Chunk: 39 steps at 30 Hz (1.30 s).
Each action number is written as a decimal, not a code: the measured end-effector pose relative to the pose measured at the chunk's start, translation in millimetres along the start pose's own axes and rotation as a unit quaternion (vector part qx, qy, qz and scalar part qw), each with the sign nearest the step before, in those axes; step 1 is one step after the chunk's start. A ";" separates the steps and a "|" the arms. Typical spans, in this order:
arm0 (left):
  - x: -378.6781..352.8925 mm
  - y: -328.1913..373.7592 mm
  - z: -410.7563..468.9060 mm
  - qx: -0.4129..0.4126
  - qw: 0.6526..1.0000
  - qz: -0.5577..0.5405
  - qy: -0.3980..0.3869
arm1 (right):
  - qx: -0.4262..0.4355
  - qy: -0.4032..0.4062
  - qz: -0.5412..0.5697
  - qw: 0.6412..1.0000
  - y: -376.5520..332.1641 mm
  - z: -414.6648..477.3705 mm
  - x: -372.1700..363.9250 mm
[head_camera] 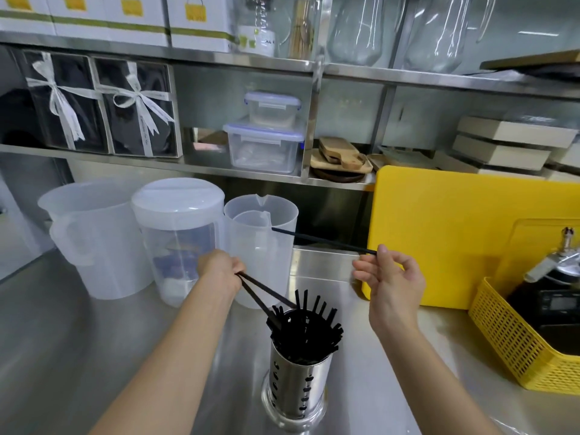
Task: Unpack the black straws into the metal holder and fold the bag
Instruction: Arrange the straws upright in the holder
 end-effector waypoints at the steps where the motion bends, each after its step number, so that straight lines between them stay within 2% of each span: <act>1: -4.6 -4.2 -0.1 0.021 0.999 -0.020 -0.022 | 0.002 0.001 0.002 1.000 0.9 -0.9 -1.4; 3: -14.4 -8.8 -2.8 0.060 0.994 -0.059 -0.074 | 0.000 -0.011 -0.001 1.000 2.2 -3.5 -6.7; 7: -35.9 -12.5 -19.1 0.064 0.983 0.026 -0.168 | 0.007 -0.085 -0.052 0.995 3.1 -16.1 -24.5; 9: -43.5 -13.4 -27.0 0.052 0.980 0.042 -0.188 | 0.020 -0.142 -0.088 0.986 3.6 -25.9 -34.4; 12: -45.6 -15.9 -28.3 0.056 0.980 0.065 -0.180 | 0.036 -0.215 -0.133 0.967 5.0 -38.3 -41.5; 17: -38.0 -22.2 -18.0 0.102 0.979 0.024 -0.177 | 0.023 -0.303 -0.144 0.942 6.1 -42.6 -39.1; 22: -38.2 -24.2 -15.4 0.128 0.974 -0.053 -0.177 | -0.032 -0.415 -0.163 0.895 11.0 -47.8 -39.8; 27: -36.1 -31.2 -24.9 0.148 0.972 -0.126 -0.130 | -0.062 -0.483 -0.265 0.833 14.1 -49.7 -43.7; 29: -39.1 -44.0 -34.7 0.160 0.972 -0.120 -0.125 | -0.026 -0.489 -0.269 0.829 12.3 -55.9 -55.6; 33: -46.5 -63.6 -49.6 0.182 0.968 -0.105 -0.140 | 0.084 -0.385 -0.231 0.890 0.0 -51.6 -67.6; 36: -48.3 -65.2 -58.3 0.201 0.964 -0.083 -0.155 | 0.166 -0.379 -0.225 0.882 -13.2 -59.2 -74.8; 39: -45.8 -63.0 -67.9 0.212 0.959 -0.013 -0.189 | 0.185 -0.332 -0.218 0.899 -19.5 -56.2 -73.1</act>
Point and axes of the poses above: each hand's wrist, its own z-axis towards the middle knuckle, its own x-axis out of the back of the hand, y = z × x, the point moved 7 cm from there along z, towards the middle knuckle, and after that the axes turned 8 degrees about x, right-handed, at the moved point
